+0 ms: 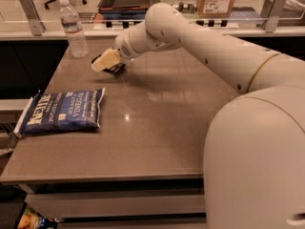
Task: Move rxbar chocolate near water bottle
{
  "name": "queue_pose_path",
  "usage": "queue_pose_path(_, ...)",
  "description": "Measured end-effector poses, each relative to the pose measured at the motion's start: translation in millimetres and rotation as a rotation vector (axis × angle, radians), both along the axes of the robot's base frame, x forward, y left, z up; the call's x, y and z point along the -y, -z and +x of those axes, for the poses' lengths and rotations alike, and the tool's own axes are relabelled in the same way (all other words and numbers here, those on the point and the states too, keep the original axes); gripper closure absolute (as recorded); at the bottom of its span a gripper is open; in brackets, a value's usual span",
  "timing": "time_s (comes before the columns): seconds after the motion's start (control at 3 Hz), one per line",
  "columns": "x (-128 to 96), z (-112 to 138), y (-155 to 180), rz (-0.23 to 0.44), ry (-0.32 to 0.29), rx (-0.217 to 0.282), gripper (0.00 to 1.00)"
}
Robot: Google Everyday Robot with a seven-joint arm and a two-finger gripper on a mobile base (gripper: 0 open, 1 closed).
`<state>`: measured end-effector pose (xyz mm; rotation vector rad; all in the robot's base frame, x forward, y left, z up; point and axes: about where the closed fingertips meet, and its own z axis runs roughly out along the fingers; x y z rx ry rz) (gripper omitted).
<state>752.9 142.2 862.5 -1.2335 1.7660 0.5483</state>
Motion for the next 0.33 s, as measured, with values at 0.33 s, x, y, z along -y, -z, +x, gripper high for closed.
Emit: queue_pose_path(0.33, 0.0, 0.0, 0.0, 0.000, 0.000, 0.000, 0.00)
